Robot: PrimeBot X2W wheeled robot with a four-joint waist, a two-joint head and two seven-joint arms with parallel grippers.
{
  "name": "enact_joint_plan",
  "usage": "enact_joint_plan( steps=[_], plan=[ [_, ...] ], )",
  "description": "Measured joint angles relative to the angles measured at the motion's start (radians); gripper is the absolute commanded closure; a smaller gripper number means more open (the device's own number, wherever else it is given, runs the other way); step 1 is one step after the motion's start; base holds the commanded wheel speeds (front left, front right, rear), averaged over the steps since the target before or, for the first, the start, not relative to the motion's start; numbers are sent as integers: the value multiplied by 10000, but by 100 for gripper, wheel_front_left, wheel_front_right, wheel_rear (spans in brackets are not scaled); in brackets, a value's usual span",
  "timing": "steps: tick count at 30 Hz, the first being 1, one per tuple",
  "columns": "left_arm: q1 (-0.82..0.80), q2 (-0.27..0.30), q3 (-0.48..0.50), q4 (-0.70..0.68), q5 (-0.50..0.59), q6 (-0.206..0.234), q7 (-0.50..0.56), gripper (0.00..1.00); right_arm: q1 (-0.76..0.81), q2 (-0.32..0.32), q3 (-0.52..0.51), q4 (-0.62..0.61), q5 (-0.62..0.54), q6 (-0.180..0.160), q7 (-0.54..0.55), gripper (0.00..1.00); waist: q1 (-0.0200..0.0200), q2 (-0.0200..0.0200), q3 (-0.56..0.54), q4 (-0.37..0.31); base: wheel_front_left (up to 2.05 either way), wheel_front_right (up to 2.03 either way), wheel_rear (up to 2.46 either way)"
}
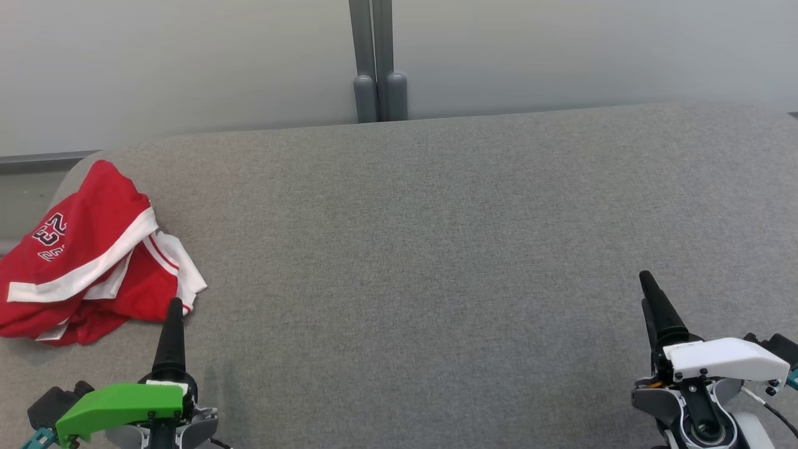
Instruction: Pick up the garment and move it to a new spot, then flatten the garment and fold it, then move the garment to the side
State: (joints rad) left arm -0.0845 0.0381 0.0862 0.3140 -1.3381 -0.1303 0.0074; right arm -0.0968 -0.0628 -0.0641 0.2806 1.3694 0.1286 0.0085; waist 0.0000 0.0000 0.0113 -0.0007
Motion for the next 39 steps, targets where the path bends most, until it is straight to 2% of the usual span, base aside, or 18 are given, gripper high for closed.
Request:
enact_joint_plan(
  steps=[22, 39],
  plan=[
    [-113, 10, -336, 10, 3960, 0, -807, 0, -162, -69, 376, 84, -3783, 2, -807, 0, 0, 0, 72, -3, 0, 0, 0],
    [-184, 29, -570, -117, 6554, 77, -1319, 0, -171, -65, 539, -201, -6188, 2, -1315, 0, 0, 0, 83, -28, 0, 0, 0]
  ],
)
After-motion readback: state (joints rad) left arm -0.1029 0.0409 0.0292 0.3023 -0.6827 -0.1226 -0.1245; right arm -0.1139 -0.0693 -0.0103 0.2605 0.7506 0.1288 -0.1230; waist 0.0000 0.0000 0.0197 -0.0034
